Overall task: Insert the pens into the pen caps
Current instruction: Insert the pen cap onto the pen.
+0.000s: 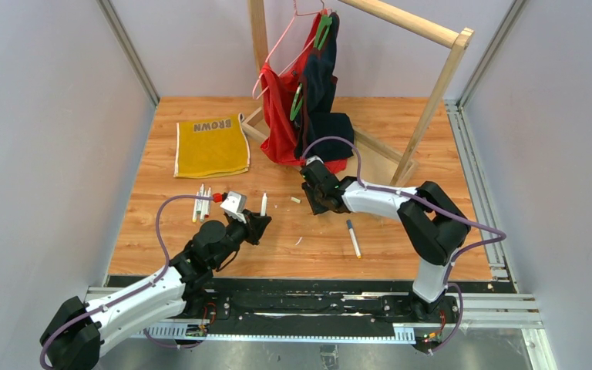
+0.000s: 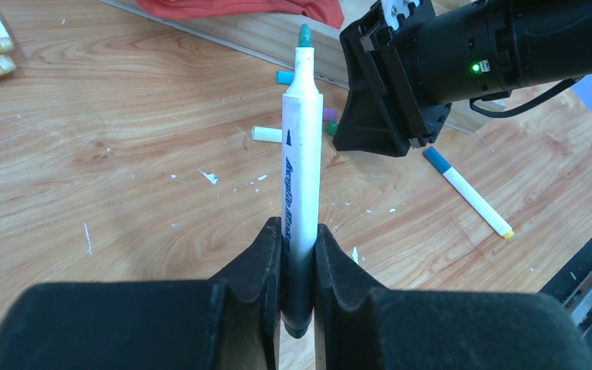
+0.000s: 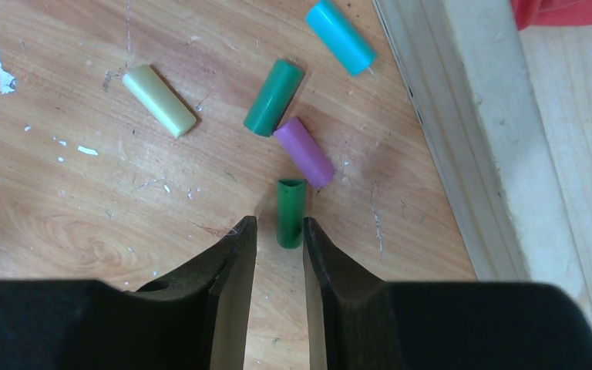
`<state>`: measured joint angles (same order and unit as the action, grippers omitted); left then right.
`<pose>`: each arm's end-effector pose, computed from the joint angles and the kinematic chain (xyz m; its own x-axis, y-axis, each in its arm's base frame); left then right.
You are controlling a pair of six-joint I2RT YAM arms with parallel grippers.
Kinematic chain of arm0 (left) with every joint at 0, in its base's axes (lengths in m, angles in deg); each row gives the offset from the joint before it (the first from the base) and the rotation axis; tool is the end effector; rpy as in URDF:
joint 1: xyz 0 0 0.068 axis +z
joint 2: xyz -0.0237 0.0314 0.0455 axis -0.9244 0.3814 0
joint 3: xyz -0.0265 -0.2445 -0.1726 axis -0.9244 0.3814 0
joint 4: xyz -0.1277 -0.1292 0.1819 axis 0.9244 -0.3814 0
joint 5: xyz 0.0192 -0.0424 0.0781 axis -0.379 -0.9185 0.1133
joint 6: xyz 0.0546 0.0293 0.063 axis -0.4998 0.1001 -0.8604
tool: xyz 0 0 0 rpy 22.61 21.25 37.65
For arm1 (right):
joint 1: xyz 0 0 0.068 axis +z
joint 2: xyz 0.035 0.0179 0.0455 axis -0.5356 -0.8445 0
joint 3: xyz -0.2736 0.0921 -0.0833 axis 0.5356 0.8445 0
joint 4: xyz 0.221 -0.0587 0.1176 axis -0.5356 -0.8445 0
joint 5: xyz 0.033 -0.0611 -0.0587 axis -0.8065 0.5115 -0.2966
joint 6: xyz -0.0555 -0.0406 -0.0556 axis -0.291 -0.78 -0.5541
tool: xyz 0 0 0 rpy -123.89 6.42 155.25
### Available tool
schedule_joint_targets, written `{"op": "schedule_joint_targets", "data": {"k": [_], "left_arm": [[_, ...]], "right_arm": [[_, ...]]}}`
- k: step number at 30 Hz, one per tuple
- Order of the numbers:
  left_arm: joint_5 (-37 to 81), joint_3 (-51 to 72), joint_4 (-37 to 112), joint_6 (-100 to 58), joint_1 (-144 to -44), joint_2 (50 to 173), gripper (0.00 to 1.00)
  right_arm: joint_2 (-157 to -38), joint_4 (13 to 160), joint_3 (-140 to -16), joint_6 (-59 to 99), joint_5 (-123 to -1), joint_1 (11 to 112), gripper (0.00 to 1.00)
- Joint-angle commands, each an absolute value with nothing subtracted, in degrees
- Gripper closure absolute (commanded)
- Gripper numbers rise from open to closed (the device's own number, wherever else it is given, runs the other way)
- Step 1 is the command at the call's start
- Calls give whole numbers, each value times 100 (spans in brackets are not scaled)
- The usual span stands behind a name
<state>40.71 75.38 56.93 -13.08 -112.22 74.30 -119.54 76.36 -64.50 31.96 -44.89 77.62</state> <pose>0.1355 -0.1134 0.1977 -0.2940 -0.1684 -0.9409 0.4902 0.8185 -0.2997 0.2921 0.2758 0.1687 -0.7231 -0.2777 -0.6325 -0.4155 0.9063 0.0770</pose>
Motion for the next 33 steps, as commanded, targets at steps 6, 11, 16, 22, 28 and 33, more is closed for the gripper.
{"op": "schedule_joint_targets", "data": {"k": [6,11,16,22,28,33], "left_arm": [[4126,7482,5800,-1298,-11196,7414,100],[4126,7495,5794,-1321,-11196,7371,100],[4080,7500,5799,-1380,-11196,7359,100],[3897,7443,5930,-1687,-11196,7666,100],[2784,7367,6226,-1982,-11210,7928,100],[2392,7337,6350,-2283,-11729,8182,100]], "right_arm": [[-12121,7643,-6551,3295,-4425,7631,77],[-12014,7610,-6427,3363,-4593,7631,92],[-11562,7582,-6218,3117,-5117,7626,99],[-10870,7014,-6083,2477,-6304,7482,100],[-10542,6054,-6141,1928,-7945,7124,99],[-10099,5079,-6280,1694,-8837,7110,99]]}}
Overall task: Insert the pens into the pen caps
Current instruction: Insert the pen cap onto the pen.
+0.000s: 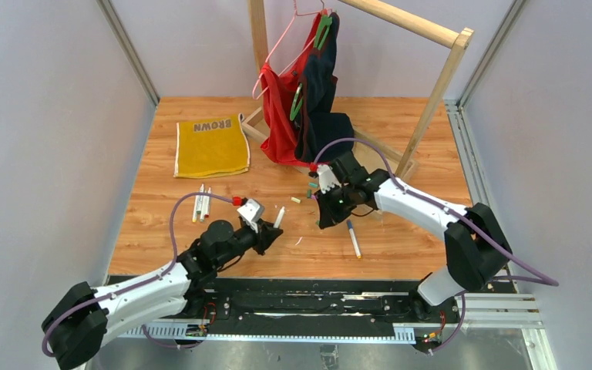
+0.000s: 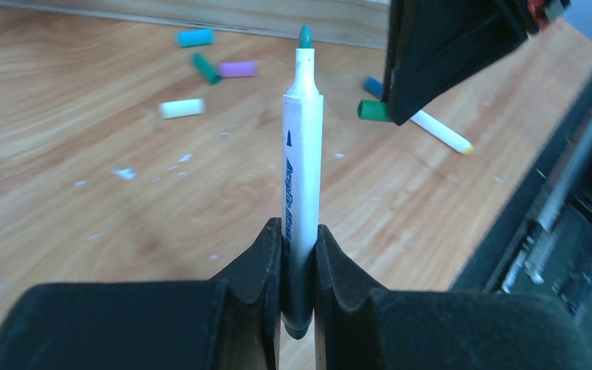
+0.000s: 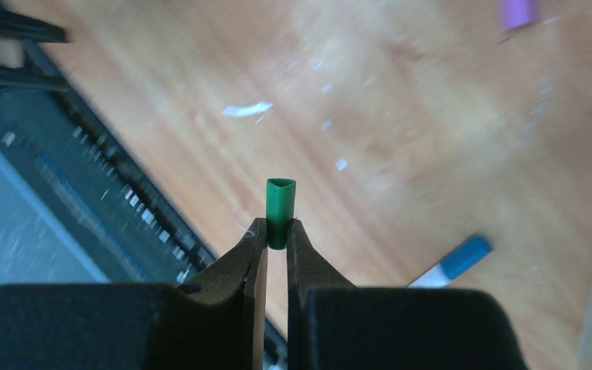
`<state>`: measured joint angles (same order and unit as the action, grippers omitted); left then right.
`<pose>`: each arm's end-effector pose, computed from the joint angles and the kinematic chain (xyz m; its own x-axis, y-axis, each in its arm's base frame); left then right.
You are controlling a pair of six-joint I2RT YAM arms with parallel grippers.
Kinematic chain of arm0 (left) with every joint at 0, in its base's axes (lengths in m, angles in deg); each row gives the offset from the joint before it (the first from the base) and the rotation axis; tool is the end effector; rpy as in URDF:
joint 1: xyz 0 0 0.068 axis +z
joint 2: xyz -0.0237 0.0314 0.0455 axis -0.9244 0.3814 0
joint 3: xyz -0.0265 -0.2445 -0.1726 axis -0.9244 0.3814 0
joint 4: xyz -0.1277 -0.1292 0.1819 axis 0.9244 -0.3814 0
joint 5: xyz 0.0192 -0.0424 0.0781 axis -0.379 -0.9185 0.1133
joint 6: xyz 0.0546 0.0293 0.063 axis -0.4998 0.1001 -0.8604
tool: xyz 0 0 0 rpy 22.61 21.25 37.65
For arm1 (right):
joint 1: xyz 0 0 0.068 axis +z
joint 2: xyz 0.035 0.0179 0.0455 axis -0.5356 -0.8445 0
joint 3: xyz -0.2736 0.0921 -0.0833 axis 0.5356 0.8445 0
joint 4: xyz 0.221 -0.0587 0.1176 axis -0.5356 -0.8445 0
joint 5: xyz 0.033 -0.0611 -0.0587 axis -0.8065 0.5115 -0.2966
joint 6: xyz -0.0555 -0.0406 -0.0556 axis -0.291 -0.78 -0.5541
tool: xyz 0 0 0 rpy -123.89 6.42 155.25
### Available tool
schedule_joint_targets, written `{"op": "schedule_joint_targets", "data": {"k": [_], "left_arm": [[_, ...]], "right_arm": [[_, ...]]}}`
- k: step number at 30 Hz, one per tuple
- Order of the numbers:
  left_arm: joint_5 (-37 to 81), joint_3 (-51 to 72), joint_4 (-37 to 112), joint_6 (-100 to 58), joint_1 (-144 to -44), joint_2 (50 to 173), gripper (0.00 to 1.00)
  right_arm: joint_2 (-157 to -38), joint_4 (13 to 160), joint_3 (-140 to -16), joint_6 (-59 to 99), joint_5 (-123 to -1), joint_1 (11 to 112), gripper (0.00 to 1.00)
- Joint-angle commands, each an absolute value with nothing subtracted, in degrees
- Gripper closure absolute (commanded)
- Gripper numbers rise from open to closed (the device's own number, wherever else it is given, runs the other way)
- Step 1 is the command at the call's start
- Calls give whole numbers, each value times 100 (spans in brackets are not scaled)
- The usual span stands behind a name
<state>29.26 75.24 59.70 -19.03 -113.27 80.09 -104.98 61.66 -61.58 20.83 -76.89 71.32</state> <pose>0.1300 -0.1347 0.1893 -0.3113 -0.0140 -0.9502 0.6704 0.7054 -0.2301 0.2429 0.2347 0.2220 -0.7281 -0.4294 -0.5343 -0.6617 0.6437 0.3844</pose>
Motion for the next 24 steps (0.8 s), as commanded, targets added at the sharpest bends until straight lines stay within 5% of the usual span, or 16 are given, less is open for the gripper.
{"op": "schedule_joint_targets", "data": {"k": [1,10,24], "left_arm": [[2380,7315,6350,-2348,-11891,8239,100],[2500,7440,6311,-2720,-13214,8101,100],[2689,7244,6310,-3156,-13964,8555,99]], "right_arm": [[-9994,4922,-6304,1674,-8990,7106,99],[-9606,3044,-6780,1105,-10374,7114,100],[-9477,2647,-6819,1251,-11226,7217,99]]}}
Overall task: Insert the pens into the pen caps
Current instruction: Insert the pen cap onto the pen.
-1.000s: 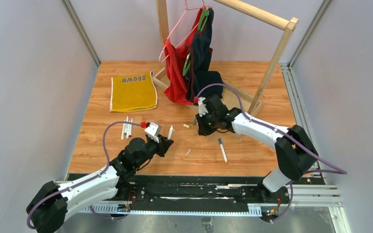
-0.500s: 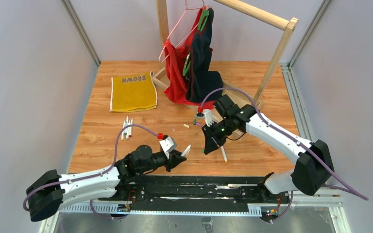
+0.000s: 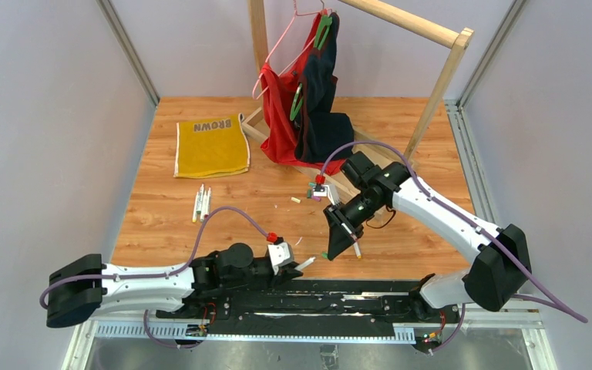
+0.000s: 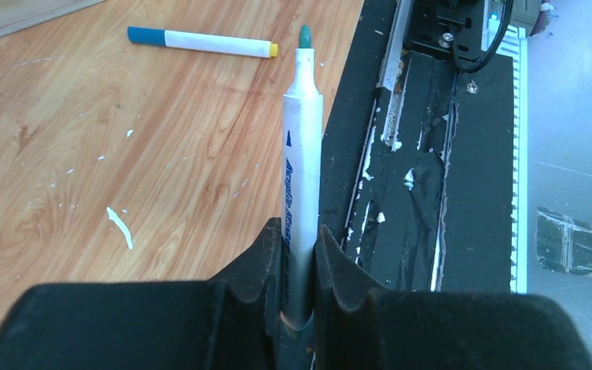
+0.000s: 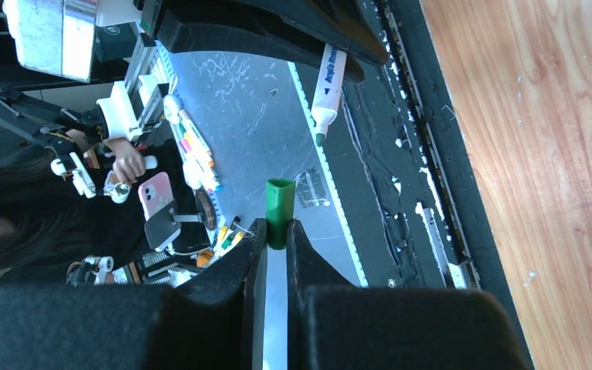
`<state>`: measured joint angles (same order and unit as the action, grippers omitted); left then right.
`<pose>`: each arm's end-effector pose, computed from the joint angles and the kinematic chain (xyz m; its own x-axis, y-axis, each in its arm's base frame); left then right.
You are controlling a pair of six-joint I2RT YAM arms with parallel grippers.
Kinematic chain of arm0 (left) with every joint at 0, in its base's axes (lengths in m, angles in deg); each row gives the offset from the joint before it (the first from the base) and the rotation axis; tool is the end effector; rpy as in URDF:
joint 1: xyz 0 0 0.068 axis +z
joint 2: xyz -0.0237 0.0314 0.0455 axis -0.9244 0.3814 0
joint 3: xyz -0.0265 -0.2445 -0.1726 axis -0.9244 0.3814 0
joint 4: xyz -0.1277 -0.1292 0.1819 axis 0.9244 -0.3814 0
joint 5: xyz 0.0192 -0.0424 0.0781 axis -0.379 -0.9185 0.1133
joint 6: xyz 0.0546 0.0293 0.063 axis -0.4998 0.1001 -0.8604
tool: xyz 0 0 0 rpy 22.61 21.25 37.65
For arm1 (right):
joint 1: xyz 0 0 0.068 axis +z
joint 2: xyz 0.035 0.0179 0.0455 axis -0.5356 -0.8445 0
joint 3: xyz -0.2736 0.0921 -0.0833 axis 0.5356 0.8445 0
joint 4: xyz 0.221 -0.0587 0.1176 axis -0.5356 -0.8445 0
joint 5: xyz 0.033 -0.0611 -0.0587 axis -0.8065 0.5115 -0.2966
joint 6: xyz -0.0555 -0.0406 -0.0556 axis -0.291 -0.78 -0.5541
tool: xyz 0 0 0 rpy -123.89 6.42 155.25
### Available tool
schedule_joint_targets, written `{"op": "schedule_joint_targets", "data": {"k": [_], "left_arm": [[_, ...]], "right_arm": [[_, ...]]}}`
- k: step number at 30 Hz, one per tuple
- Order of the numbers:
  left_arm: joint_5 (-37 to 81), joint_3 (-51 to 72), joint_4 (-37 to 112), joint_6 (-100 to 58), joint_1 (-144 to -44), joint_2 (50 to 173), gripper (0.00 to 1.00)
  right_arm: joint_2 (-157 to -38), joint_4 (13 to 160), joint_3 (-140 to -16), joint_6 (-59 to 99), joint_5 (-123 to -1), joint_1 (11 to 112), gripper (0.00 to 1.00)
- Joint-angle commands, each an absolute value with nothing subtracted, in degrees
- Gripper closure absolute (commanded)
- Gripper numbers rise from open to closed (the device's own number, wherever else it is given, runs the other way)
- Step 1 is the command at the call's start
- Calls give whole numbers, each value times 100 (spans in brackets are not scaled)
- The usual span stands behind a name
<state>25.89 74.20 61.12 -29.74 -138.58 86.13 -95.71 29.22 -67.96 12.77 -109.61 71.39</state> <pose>0.0591 -0.1891 0.1815 -0.1342 0.2434 -0.9606 0.9603 0.2713 -0.0654 0.1544 0.2080 0.2906 -0.7322 -0.5980 -0.3262 -0.5698 0.2753 0.7743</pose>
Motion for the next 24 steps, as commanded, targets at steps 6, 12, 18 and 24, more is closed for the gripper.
{"op": "schedule_joint_targets", "data": {"k": [6,12,18,24], "left_arm": [[2659,7235,6319,-3181,-14119,8547,100],[2693,7263,6318,-3192,-14177,8481,100],[2708,7236,6318,-3221,-14271,8517,100],[2669,7236,6325,-3199,-14307,8517,100]], "right_arm": [[-9617,2555,-6840,1253,-11164,7329,100],[-9688,2496,-6749,1279,-10924,7455,100],[-9820,2475,-6802,1257,-10916,7508,100],[-9897,2470,-6789,1255,-10912,7560,99]]}}
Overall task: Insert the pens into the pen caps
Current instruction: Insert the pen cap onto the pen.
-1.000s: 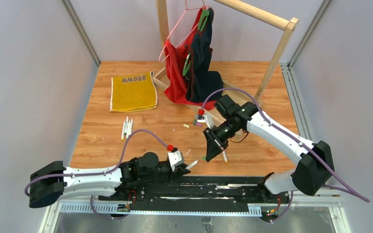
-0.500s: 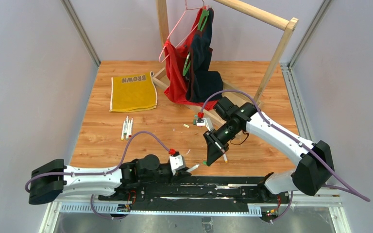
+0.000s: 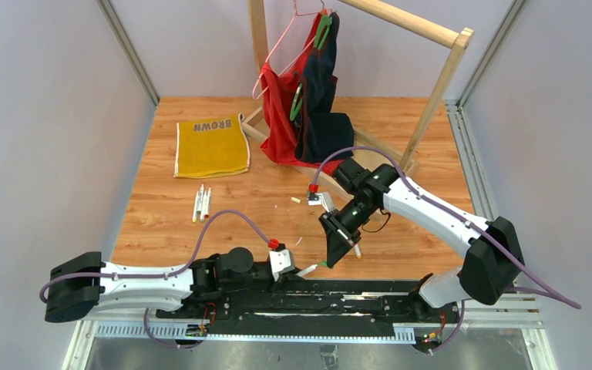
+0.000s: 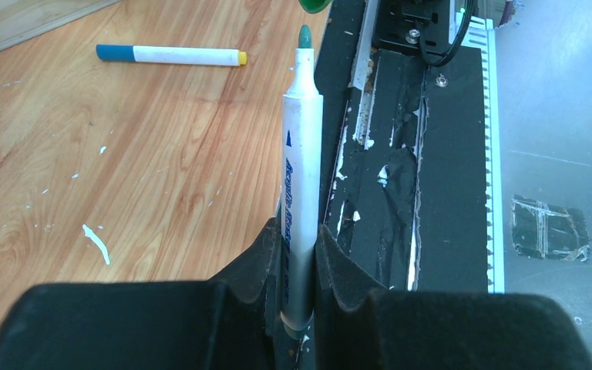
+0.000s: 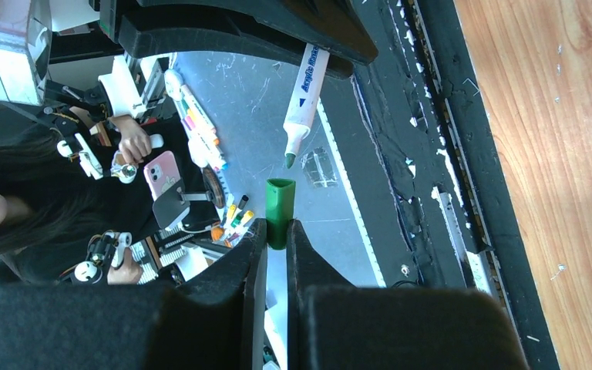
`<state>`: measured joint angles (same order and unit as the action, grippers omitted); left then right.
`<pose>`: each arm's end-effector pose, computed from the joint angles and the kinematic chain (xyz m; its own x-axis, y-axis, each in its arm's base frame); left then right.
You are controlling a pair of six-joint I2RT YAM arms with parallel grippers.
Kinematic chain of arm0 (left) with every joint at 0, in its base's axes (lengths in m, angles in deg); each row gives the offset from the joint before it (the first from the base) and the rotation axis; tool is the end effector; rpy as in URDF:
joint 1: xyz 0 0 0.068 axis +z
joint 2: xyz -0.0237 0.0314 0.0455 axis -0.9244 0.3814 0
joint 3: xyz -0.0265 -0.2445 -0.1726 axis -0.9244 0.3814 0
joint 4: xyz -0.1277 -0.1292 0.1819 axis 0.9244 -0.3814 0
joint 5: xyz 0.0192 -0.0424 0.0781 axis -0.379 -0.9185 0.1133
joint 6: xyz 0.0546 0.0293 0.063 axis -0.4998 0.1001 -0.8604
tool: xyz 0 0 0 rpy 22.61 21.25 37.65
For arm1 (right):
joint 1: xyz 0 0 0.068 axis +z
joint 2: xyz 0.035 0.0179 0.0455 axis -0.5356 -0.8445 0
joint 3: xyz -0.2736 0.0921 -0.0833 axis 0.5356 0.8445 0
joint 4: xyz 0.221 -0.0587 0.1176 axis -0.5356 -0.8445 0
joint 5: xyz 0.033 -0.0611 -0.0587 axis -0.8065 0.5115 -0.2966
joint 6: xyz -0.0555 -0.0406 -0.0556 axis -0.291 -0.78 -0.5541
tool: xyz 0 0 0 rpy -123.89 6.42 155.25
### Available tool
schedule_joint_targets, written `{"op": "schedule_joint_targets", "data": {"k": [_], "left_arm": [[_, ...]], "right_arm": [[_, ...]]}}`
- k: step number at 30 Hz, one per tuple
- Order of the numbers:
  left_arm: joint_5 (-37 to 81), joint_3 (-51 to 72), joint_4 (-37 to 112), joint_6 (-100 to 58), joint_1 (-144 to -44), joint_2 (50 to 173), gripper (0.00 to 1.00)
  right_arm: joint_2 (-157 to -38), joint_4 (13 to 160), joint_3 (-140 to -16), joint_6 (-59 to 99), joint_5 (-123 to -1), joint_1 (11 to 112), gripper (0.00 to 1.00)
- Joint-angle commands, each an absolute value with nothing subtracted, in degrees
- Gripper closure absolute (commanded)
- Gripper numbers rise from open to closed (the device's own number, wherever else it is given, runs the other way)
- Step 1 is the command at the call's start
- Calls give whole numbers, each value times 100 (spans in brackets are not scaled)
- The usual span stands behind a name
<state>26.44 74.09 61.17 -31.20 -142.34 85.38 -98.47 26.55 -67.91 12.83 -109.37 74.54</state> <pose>0.0472 -0.1919 0.1847 -0.0890 0.2419 -0.9662 0.9770 0.2098 -0.0375 0.1450 0.2179 0.2774 -0.7186 -0.6550 -0.2336 -0.5294 0.2976 0.7944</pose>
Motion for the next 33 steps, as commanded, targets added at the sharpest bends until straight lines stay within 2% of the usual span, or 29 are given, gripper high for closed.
{"op": "schedule_joint_targets", "data": {"k": [1,33], "left_arm": [[2668,7232,6328,-3212,-14314,8521,100],[3017,7135,6310,-3529,-14850,8678,100]], "right_arm": [[-9907,2474,-6796,1254,-10912,7567,100],[-10223,2538,-6748,1261,-11162,7936,99]]}}
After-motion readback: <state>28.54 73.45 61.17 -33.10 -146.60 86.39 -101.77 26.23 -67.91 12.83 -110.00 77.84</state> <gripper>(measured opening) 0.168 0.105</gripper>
